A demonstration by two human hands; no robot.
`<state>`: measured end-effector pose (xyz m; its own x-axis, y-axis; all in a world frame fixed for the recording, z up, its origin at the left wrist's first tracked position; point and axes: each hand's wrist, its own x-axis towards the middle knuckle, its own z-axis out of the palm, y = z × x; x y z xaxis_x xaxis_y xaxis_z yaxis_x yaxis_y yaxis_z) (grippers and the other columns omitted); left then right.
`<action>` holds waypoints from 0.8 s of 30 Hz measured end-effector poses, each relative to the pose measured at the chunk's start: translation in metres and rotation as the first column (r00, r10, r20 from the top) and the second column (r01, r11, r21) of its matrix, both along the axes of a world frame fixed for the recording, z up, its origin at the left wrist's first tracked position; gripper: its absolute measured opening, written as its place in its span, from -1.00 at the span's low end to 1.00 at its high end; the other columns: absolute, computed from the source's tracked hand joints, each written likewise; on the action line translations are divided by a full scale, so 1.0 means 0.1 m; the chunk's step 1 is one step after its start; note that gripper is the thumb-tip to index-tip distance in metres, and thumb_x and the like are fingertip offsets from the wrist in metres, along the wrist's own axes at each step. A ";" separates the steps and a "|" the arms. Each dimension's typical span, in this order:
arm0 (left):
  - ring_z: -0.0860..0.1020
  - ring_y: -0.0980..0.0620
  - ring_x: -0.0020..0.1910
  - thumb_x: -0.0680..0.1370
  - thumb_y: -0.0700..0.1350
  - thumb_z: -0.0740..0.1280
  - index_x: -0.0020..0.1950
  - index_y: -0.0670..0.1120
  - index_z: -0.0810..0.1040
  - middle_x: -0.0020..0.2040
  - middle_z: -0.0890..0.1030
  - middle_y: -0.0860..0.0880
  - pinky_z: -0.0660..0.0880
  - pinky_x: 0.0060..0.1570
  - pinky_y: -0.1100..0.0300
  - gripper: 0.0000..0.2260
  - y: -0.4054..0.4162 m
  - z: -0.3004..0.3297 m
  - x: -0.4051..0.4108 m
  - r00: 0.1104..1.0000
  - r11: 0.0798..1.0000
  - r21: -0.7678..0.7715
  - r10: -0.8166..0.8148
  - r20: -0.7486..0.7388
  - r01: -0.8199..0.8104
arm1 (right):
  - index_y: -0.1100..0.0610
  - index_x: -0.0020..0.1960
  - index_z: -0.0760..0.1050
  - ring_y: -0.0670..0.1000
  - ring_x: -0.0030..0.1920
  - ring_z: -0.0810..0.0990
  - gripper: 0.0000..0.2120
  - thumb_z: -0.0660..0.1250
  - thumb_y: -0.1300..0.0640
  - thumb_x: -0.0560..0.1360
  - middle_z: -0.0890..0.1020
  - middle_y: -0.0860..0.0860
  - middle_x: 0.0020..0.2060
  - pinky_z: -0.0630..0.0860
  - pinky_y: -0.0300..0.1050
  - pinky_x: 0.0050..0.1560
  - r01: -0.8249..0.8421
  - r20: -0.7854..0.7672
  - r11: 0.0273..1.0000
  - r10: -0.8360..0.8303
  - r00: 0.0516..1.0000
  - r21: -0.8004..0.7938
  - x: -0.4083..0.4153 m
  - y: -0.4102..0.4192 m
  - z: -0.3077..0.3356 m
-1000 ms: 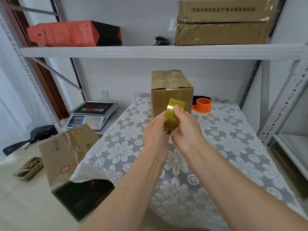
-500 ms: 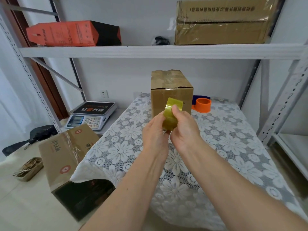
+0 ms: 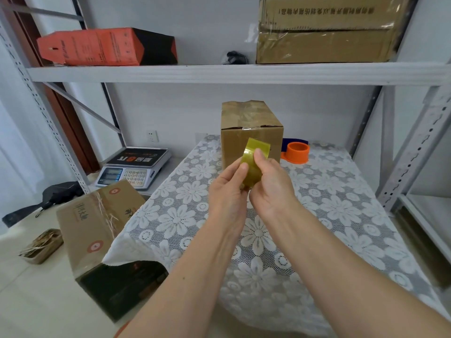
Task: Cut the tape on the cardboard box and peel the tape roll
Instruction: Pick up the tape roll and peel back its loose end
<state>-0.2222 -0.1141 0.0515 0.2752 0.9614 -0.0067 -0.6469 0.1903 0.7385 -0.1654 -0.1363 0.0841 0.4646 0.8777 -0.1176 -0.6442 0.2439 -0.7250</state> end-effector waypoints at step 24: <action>0.55 0.07 -0.27 0.47 -0.27 0.35 -0.35 -0.11 0.65 -0.35 0.63 -0.03 0.48 -0.04 0.10 -0.79 -0.02 0.03 -0.02 0.993 0.992 -0.103 0.077 0.093 -0.067 | 0.16 -0.21 0.46 -0.01 -0.26 0.57 -0.84 0.30 0.18 0.55 0.59 0.07 -0.28 0.53 -0.15 -0.25 -0.017 0.096 1.000 0.017 0.995 0.002 -0.05 0.02 -0.04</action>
<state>-0.2238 -0.1156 0.0543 0.2096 0.9745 -0.0804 -0.7286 0.2105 0.6518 -0.1706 -0.1345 0.0801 0.4589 0.8857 -0.0710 -0.5756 0.2355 -0.7831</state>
